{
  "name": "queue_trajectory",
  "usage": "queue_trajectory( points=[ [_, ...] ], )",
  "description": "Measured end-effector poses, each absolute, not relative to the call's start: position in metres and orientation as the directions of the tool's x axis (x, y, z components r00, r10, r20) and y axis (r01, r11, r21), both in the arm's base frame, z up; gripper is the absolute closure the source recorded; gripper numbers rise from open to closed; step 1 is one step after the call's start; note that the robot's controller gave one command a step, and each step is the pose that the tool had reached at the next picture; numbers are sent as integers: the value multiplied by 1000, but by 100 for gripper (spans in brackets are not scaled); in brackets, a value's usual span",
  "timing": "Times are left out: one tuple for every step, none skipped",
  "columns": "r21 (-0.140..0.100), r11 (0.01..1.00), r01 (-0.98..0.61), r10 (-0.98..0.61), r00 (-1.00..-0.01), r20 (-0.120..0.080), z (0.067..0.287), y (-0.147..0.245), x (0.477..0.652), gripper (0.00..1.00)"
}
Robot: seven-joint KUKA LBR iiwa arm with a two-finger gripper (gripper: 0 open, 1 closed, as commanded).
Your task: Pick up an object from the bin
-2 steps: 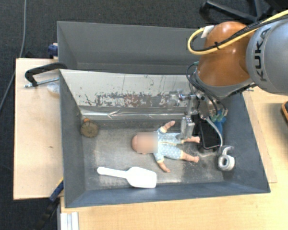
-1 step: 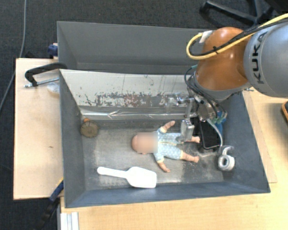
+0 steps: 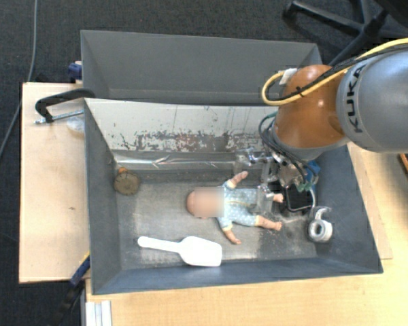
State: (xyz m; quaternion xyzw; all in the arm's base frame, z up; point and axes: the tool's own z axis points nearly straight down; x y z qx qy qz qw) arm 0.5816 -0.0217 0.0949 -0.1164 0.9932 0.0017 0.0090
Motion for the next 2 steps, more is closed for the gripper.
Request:
queue_trajectory(
  points=[
    [3, 978, -210, -210, -978, -10, 59, -25, 581, 0],
    [0, 968, -250, -250, -968, -23, 73, 7, 597, 100]
  ],
)
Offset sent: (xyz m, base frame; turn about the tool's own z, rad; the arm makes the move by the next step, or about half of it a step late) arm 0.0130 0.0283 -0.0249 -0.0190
